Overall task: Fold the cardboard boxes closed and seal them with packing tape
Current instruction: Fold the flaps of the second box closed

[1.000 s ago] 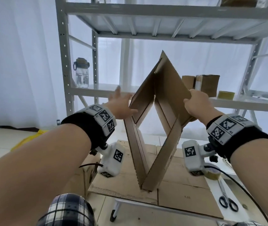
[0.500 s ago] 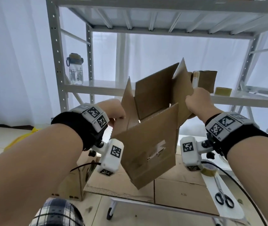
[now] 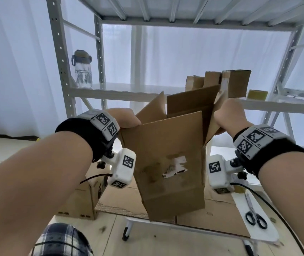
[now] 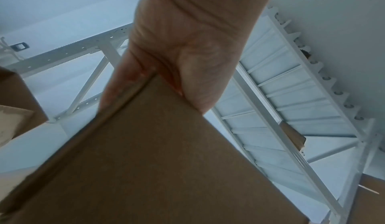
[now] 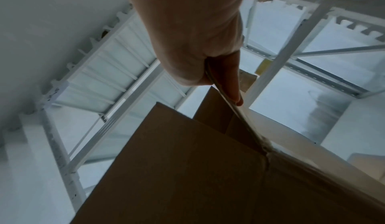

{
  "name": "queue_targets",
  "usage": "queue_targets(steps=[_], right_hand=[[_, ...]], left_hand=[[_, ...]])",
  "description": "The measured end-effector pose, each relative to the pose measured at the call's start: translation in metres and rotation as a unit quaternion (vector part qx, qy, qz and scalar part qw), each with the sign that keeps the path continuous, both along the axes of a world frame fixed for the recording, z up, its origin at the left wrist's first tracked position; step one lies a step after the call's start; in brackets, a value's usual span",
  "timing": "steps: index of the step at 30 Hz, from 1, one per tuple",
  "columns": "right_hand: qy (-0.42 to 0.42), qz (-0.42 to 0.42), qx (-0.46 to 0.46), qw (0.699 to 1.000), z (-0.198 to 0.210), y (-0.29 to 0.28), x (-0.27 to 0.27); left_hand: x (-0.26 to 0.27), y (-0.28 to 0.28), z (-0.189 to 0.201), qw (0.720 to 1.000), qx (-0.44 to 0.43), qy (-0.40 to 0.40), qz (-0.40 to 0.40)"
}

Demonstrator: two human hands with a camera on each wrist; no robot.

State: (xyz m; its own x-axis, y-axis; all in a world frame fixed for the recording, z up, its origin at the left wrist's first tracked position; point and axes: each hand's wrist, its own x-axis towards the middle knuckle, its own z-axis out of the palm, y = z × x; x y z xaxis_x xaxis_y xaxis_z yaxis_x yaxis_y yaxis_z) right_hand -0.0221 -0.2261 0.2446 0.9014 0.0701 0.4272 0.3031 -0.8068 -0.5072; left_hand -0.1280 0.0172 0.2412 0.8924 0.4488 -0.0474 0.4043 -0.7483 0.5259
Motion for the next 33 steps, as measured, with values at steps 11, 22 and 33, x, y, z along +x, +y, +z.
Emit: queue_targets(steps=[11,22,33], right_hand=[[0.054,0.106,0.012,0.993,-0.003,0.017,-0.022],[0.211,0.156,0.113,0.958,-0.018,0.004,-0.028],[0.115,0.122,0.136,0.977,-0.022,0.014,-0.014]], left_hand=[[0.023,0.006,-0.005,0.968,0.051,-0.226,0.094],[0.024,0.01,-0.055,0.977,0.043,-0.207,0.006],[0.03,0.022,-0.058,0.963,0.072,-0.258,0.026]])
